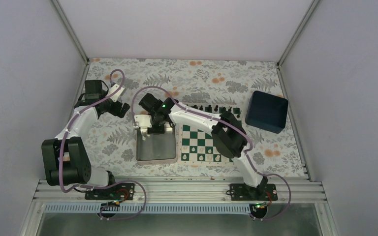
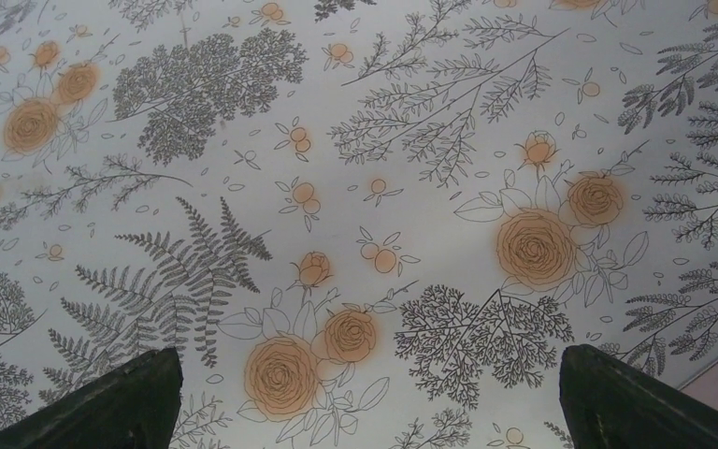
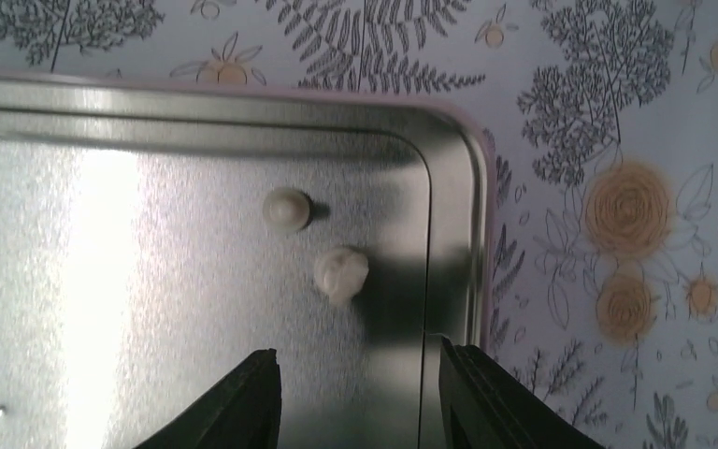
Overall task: Set up the chess pieces on the board
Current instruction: Pick up the chess piece from the storage box.
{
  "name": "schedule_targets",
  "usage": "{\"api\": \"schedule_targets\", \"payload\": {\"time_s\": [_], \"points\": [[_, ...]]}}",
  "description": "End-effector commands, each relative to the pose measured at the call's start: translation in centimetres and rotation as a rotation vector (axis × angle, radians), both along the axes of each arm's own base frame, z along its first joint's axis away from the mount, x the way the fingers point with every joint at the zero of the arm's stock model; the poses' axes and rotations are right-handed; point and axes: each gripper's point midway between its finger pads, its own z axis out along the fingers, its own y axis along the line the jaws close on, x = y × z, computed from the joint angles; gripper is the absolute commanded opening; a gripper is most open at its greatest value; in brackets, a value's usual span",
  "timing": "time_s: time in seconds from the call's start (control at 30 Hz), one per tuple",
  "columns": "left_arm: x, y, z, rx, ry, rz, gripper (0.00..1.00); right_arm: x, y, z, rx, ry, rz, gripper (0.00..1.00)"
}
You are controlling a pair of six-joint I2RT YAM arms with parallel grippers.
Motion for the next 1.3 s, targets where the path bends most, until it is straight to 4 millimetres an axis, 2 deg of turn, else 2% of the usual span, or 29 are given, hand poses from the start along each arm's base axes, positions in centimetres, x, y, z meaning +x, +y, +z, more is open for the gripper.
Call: {"api": "schedule_targets", "payload": {"time_s": [0.0, 0.47, 0.8, 1.13, 1.27], "points": [[0.0, -0.7, 0.8, -0.028, -0.036, -0.018, 1.00, -0.1, 2.2, 0.0, 0.043, 0.001, 0.004, 0.45], [-0.2, -1.2, 0.8, -0.045, -0.040, -0.041, 1.00, 0.8, 3.1, -2.1, 0.015, -0.031, 0.001, 0.45], [-0.3, -1.4, 0.4, -0.054, -0.032, -0.051, 1.00, 0.5, 3.3, -3.5, -0.012, -0.028, 0.009, 0.42], [-0.3, -1.3, 0.2, -0.053, -0.029, -0.051, 1.00, 0.5, 3.6, -3.3, 0.002, -0.031, 0.003, 0.08], [-0.3, -1.2, 0.2, -0.050, -0.029, -0.049, 1.00, 0.4, 3.4, -2.5, 0.009, -0.035, 0.003, 0.04]]}}
